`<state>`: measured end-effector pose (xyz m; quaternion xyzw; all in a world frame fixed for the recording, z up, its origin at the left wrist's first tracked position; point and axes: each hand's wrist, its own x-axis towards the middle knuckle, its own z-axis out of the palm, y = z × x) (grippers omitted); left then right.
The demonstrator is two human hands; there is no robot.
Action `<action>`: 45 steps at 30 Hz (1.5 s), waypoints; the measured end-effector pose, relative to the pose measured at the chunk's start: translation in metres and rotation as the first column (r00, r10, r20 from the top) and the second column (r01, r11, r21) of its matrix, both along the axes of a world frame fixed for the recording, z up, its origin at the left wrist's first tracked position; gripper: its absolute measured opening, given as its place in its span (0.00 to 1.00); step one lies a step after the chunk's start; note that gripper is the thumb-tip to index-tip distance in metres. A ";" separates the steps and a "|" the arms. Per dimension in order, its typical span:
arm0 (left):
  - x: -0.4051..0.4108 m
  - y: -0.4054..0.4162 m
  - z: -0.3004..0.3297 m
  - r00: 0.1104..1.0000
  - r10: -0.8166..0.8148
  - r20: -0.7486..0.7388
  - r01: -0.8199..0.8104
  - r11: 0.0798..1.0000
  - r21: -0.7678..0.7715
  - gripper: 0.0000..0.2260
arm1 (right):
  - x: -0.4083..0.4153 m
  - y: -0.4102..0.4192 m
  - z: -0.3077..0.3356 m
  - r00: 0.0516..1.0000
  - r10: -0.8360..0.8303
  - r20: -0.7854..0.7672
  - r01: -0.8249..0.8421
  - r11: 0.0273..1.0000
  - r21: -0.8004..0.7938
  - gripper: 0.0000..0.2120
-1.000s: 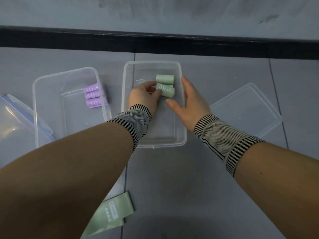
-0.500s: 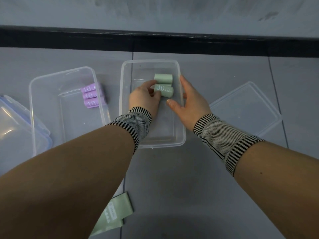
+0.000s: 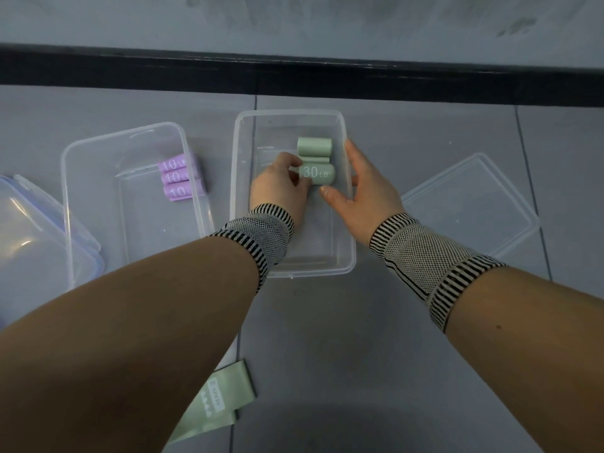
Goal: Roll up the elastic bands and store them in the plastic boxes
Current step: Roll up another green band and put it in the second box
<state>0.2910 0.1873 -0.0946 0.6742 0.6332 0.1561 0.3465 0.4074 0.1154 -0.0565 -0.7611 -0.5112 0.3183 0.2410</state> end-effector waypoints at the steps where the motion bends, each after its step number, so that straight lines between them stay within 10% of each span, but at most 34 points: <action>1: 0.000 0.000 0.000 1.000 -0.005 -0.003 0.005 1.000 0.001 0.10 | 0.000 0.000 0.000 1.000 0.001 0.006 -0.001 1.000 0.000 0.37; 29: -0.003 0.013 0.013 0.994 -0.113 0.010 0.112 0.963 -0.244 0.13 | 0.002 0.001 -0.008 0.999 0.009 -0.034 -0.008 0.999 0.031 0.38; 45: 0.003 0.009 0.007 0.996 0.031 0.083 -0.023 0.994 -0.104 0.13 | 0.002 0.002 -0.011 0.999 -0.002 -0.032 0.003 1.000 0.024 0.37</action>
